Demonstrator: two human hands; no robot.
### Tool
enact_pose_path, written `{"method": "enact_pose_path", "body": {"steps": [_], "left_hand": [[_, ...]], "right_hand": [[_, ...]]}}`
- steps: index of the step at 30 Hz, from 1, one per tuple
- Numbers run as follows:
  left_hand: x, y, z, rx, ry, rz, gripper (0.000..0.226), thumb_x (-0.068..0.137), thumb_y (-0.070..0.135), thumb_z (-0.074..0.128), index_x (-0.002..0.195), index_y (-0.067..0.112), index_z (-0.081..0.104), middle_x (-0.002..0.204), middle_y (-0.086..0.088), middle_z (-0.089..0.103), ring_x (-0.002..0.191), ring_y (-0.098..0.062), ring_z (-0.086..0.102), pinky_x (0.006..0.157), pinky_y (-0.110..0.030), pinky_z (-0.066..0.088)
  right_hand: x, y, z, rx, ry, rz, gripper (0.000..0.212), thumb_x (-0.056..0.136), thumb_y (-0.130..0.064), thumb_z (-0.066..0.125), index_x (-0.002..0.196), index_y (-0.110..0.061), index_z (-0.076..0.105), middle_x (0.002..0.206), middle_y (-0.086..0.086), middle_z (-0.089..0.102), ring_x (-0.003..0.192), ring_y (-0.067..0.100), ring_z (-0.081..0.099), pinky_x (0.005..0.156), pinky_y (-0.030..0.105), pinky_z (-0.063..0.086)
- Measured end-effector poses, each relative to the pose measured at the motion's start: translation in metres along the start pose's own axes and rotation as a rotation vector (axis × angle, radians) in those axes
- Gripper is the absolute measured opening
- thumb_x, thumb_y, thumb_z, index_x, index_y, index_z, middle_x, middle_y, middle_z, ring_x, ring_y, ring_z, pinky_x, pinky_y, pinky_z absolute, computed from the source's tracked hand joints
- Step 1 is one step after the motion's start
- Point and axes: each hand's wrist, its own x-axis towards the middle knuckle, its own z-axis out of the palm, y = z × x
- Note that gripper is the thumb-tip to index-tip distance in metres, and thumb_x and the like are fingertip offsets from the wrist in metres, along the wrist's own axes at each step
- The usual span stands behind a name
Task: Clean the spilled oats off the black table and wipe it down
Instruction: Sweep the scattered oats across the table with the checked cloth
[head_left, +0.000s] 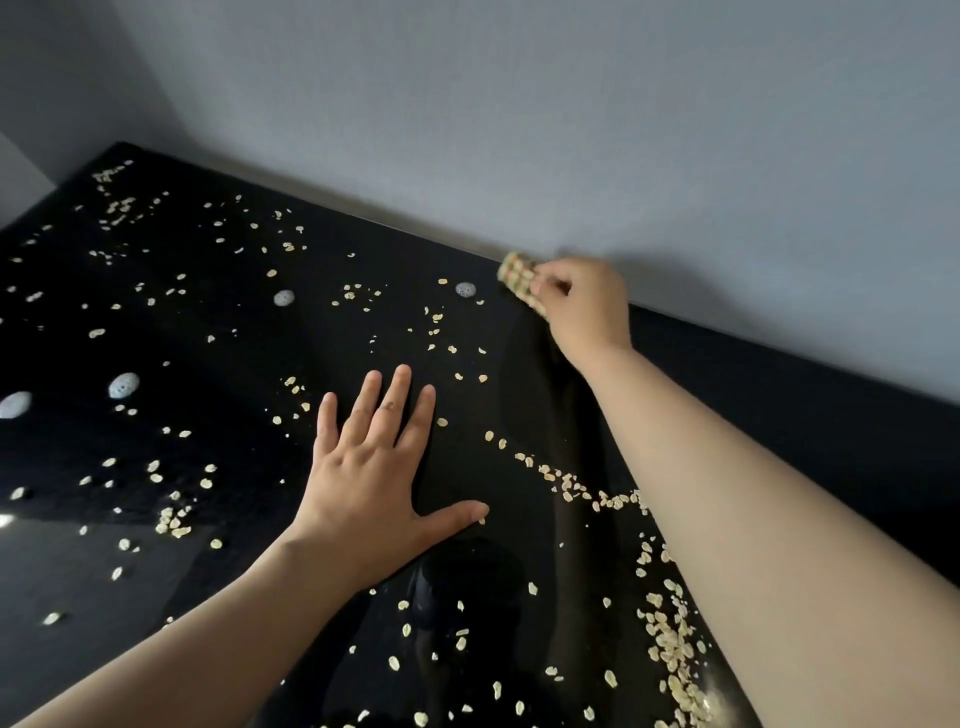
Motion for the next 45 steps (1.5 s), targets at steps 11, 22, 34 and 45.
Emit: {"method": "enact_pose_path", "body": {"steps": [11,22,34,45], "left_hand": [[-0.003,-0.013,-0.008,-0.101,0.056,0.047,0.111,0.066,0.09,0.029,0.151,0.018,0.022,0.16,0.002,0.006,0.147,-0.012,-0.004,0.117,-0.044,-0.012],[-0.024,-0.062,-0.013,-0.008,0.036,-0.125,0.119,0.062,0.094,0.021,0.151,0.016,0.02,0.16,-0.001,0.004,0.147,-0.018,-0.006,0.118,-0.05,-0.002],[-0.024,-0.07,-0.007,0.016,0.008,-0.134,0.122,0.061,0.098,0.016,0.152,0.017,0.017,0.16,-0.002,0.001,0.147,-0.021,-0.007,0.117,-0.052,-0.003],[-0.023,-0.071,-0.004,0.02,0.023,-0.113,0.12,0.063,0.096,0.018,0.149,0.012,0.026,0.16,-0.006,0.01,0.147,-0.025,0.002,0.116,-0.055,0.005]], "right_hand": [[-0.097,-0.019,-0.034,0.053,-0.27,-0.147,0.016,0.084,-0.012,0.07,0.097,-0.018,0.075,0.091,-0.013,0.066,0.086,-0.001,0.06,0.078,0.015,0.047],[0.007,-0.026,0.033,-0.129,0.083,0.013,0.017,0.09,-0.014,0.058,0.086,-0.015,0.075,0.081,0.004,0.067,0.074,0.021,0.059,0.057,0.028,0.037],[-0.08,-0.049,0.005,0.076,-0.203,-0.232,0.013,0.081,-0.008,0.072,0.092,-0.013,0.076,0.087,-0.007,0.067,0.081,0.004,0.06,0.076,0.015,0.045],[0.024,-0.055,0.063,-0.1,0.035,0.004,0.016,0.091,-0.014,0.059,0.095,-0.012,0.075,0.091,0.004,0.07,0.084,0.021,0.062,0.064,0.027,0.04]]}}
